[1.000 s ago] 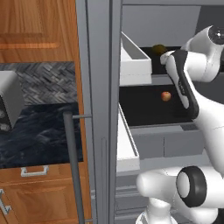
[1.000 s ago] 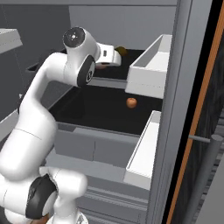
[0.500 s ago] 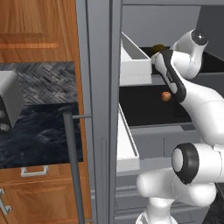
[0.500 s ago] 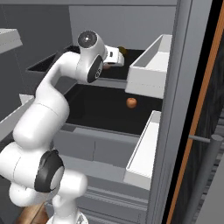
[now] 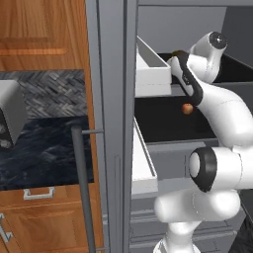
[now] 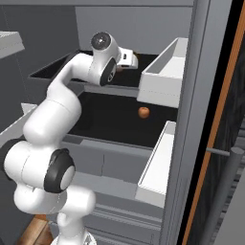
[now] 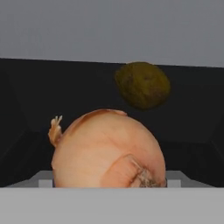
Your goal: Place the onion in the correct fridge rack based on whether it is a fruit or vegetable. Finally, close the fridge door.
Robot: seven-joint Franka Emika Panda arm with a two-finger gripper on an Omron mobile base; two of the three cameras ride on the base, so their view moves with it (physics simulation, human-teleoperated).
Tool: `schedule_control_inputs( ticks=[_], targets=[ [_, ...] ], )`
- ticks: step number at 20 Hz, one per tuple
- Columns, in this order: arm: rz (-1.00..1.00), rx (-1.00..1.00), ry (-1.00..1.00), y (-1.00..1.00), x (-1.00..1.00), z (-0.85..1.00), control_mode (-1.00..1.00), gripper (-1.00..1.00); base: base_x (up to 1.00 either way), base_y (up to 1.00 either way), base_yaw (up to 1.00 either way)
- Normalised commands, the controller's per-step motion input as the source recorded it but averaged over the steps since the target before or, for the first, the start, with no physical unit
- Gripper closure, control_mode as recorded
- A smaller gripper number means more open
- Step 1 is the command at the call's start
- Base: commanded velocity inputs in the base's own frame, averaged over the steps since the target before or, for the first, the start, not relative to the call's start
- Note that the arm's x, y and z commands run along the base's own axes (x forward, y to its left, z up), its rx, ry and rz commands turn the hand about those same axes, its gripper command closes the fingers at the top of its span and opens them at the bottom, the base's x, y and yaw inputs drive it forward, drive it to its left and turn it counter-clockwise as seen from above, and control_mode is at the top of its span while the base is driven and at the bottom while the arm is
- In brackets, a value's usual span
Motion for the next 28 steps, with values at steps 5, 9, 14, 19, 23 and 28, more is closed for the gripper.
schedule_control_inputs(
  ticks=[5, 9, 14, 19, 23, 28],
  targets=[
    [0.0, 0.0, 0.0, 0.03, 0.06, -0.12, -1.0, -1.0, 0.0, 0.0, 0.0],
    [0.0, 0.04, -0.05, 0.03, -0.14, 0.06, -1.0, -1.0, 0.0, 0.0, 0.0],
    [0.0, 0.04, -0.08, 0.0, -0.46, 0.15, -1.0, -1.0, 0.0, 0.0, 0.0],
    [-0.01, 0.02, -0.1, 0.0, -0.89, 0.3, -1.0, -1.0, 0.0, 0.0, 0.0],
    [-0.04, 0.09, -0.03, 0.0, -1.0, 0.01, -1.0, -1.0, 0.0, 0.0, 0.0],
    [-0.07, 0.01, 0.0, 0.07, -0.95, -0.11, -1.0, -1.0, 0.0, 0.0, 0.0]
  ],
)
